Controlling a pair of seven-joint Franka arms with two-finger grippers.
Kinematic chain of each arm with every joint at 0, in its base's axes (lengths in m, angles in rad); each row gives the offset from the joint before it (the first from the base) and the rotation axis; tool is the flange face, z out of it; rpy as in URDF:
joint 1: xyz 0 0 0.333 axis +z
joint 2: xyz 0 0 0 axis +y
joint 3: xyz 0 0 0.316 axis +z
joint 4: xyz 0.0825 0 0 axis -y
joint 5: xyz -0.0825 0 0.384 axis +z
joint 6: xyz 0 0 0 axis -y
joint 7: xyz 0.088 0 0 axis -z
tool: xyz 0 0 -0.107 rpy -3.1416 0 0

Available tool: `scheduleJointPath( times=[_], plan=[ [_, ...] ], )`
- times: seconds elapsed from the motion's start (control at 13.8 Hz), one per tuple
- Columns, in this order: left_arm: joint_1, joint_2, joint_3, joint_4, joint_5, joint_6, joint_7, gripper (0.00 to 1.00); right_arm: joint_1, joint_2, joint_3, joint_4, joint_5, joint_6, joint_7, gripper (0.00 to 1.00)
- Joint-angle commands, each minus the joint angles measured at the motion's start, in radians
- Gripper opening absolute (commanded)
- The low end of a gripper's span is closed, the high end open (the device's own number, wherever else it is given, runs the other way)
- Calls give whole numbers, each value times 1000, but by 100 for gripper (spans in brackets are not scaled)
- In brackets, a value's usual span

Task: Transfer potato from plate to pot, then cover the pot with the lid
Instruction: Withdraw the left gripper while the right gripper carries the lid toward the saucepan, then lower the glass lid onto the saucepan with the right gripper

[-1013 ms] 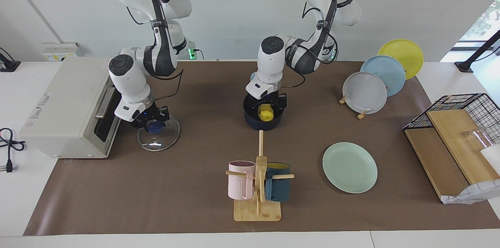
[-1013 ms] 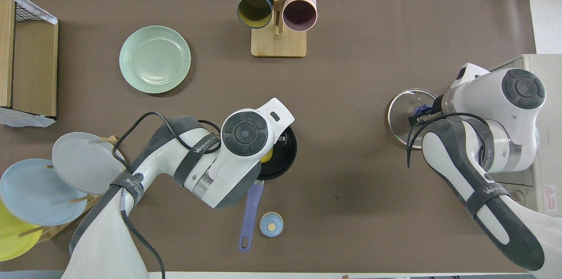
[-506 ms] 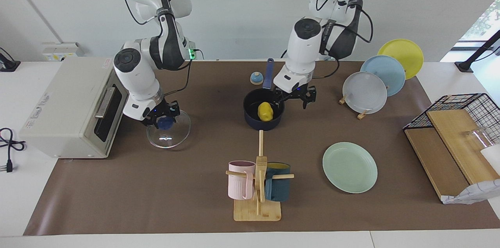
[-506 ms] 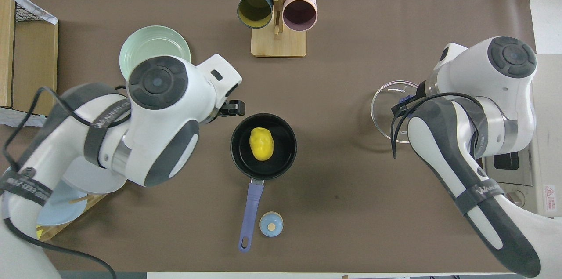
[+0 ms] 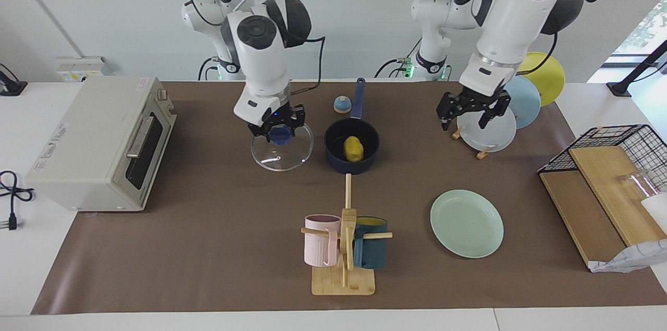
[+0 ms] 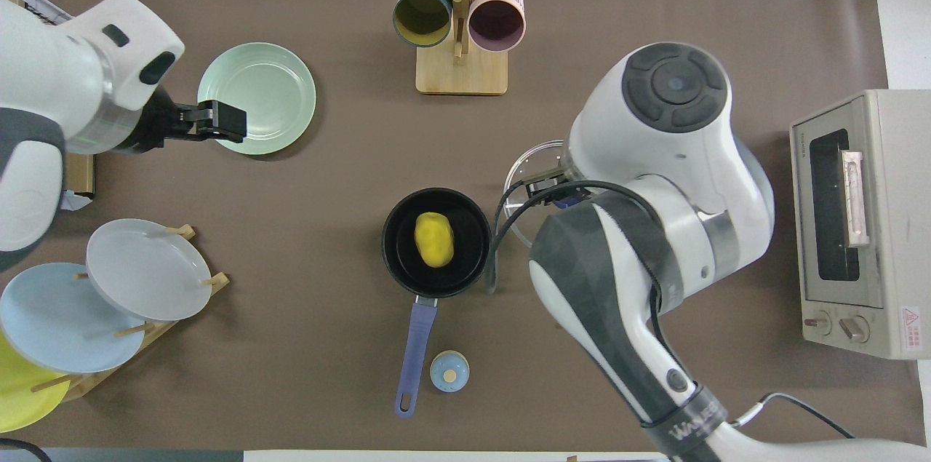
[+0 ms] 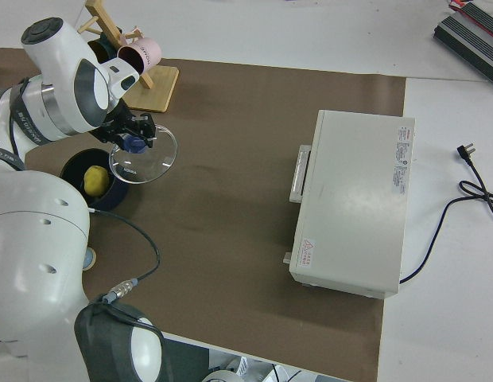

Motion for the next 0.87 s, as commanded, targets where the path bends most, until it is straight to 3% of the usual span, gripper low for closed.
scheduleJointPath(
  times=[0.0, 0.29, 0.58, 0.8],
  plan=[
    [92, -24, -4, 11, -17, -77, 136, 100, 87, 25, -4, 31, -6, 26, 169, 0],
    [139, -42, -7, 9, -16, -142, 156, 100, 206, 20, -4, -18, -6, 129, 310, 0],
    [142, -59, -3, 17, -8, -175, 158, 100, 239, 11, -4, -92, -6, 232, 338, 0],
    [140, -23, -7, 168, -4, -263, 156, 100, 271, 51, -4, -74, -21, 246, 356, 0]
  ],
)
